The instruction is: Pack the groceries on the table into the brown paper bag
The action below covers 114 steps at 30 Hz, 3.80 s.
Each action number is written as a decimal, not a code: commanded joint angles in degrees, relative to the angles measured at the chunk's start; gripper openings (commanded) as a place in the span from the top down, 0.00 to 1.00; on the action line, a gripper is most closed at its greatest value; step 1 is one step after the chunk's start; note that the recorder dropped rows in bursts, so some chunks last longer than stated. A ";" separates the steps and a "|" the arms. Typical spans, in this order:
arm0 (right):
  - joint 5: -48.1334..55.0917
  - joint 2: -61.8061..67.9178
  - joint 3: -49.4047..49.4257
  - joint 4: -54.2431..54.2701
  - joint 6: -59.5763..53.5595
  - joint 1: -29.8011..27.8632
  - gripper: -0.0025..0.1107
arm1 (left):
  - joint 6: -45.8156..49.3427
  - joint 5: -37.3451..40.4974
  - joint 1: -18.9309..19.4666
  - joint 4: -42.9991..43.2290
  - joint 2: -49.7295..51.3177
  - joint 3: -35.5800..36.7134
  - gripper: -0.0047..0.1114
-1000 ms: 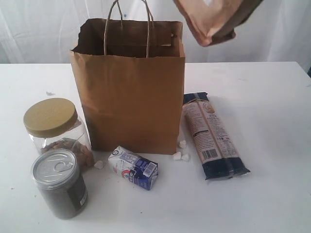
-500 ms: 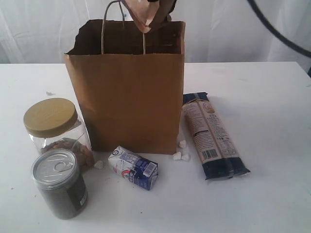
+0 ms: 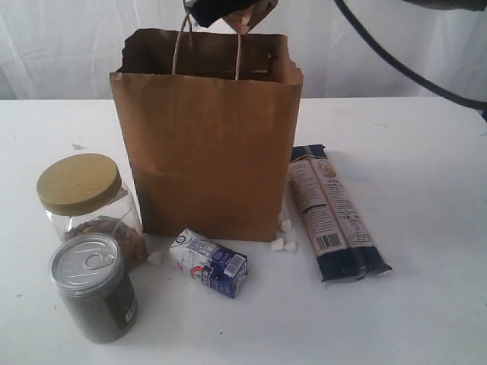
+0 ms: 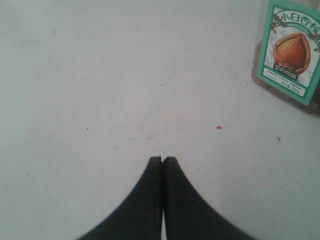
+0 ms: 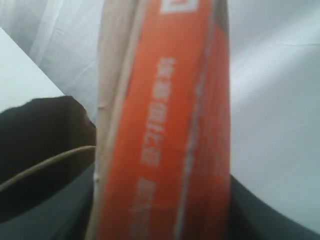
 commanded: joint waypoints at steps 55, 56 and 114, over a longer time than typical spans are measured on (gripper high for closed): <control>-1.42 3.26 -0.43 12.01 19.20 -0.14 0.68 | -0.38 0.29 -0.54 -0.33 -0.21 0.49 0.96; -1.42 3.26 -0.43 12.78 19.20 -0.14 0.68 | -0.38 0.29 -0.54 -0.33 -0.21 0.49 0.96; 7.22 1.98 -0.43 21.55 7.73 -0.14 0.45 | -0.38 0.29 -0.54 -0.33 -0.21 0.49 0.96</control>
